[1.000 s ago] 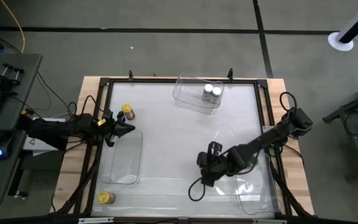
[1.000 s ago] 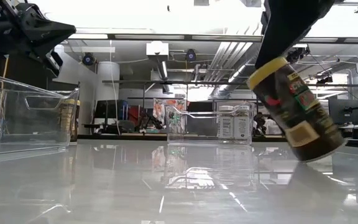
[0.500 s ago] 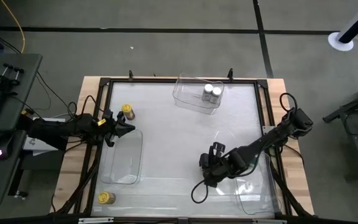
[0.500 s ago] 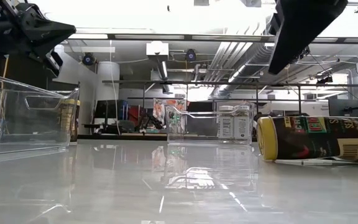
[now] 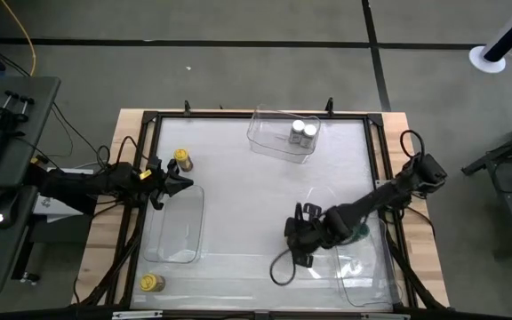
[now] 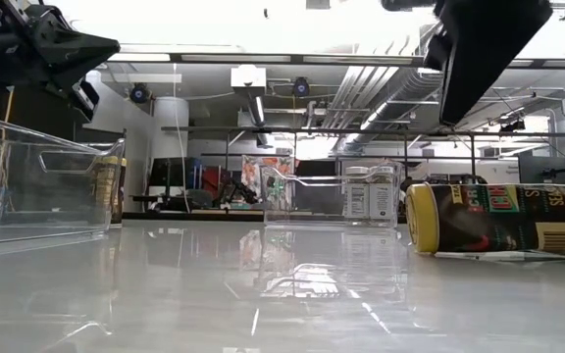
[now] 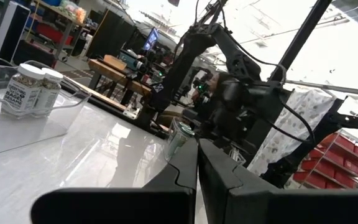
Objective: Sort spices by type
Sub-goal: Put the right yellow seasoning bottle into the left transparent bin
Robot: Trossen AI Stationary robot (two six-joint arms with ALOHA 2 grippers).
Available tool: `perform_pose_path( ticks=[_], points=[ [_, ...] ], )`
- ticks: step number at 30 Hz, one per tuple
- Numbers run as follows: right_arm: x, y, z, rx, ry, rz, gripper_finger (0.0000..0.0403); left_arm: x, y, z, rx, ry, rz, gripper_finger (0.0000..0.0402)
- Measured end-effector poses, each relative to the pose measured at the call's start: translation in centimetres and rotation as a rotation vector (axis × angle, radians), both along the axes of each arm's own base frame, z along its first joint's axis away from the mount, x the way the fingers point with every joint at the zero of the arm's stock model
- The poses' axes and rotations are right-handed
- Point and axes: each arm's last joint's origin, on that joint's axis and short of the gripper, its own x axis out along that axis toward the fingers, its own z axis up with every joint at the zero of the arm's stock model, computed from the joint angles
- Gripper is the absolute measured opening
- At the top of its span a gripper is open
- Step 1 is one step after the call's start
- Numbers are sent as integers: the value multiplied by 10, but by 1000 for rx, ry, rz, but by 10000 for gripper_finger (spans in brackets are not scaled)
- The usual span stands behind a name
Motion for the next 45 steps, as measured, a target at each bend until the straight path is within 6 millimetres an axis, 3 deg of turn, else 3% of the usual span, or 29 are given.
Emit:
perform_pose_path(
  ticks=[8, 12, 18, 27, 36, 40, 45],
  points=[
    [6, -14, -2, 54, 54, 28, 219, 0, 0, 0, 0, 0, 0, 1],
    [3, -17, -13, 9, 158, 20, 309, 0, 0, 0, 0, -1, 0, 1],
    [7, -14, -33, -25, 228, 26, 372, 0, 0, 0, 0, -1, 0, 1],
    [15, -10, -43, -11, 206, 53, 376, 0, 0, 0, 0, 0, 0, 1],
    [14, -11, -69, -28, 263, 53, 369, 0, 0, 0, 0, 3, 0, 1],
    [19, -9, -80, -38, 252, 40, 323, 0, 0, -1, 0, 7, 0, 1],
    [24, -5, -85, -22, 204, 47, 207, 0, 0, -1, 0, 7, 0, 1]
  ],
)
